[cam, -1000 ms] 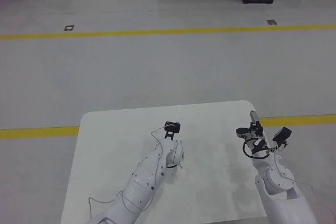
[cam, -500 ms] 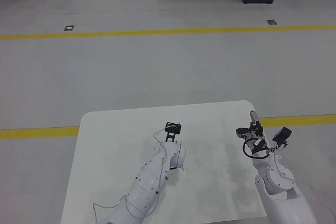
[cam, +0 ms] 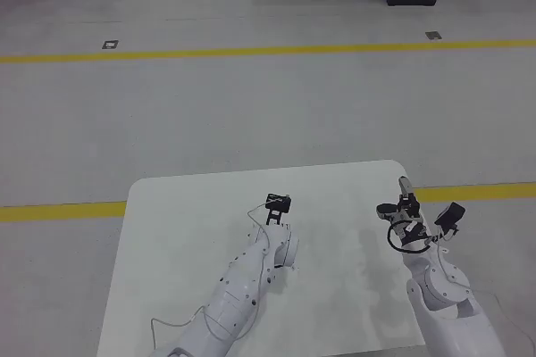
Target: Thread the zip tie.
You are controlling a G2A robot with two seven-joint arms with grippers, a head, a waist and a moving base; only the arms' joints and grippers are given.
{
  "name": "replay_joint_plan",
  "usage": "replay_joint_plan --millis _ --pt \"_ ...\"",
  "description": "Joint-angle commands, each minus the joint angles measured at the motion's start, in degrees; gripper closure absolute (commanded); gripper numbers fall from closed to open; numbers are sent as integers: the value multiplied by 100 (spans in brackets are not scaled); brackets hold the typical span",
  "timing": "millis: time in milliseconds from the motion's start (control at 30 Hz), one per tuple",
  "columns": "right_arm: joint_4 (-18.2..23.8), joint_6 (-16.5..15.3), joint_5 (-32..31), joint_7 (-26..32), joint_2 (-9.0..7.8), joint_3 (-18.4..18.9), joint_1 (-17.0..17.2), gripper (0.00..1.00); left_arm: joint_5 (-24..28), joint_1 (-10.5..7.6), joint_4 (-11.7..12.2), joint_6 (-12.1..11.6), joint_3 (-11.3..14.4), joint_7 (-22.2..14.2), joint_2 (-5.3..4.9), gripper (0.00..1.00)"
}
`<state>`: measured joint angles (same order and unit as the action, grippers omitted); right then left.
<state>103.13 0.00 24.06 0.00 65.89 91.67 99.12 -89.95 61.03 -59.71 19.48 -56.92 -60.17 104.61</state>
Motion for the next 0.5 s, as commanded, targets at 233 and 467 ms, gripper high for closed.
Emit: replay_joint_plan --millis 233,467 --pt "0 0 0 0 0 0 0 0 0 57 -103 0 -71 13 -11 84" --pt "0 0 0 0 0 0 0 0 0 43 -141 0 -66 50 -93 85"
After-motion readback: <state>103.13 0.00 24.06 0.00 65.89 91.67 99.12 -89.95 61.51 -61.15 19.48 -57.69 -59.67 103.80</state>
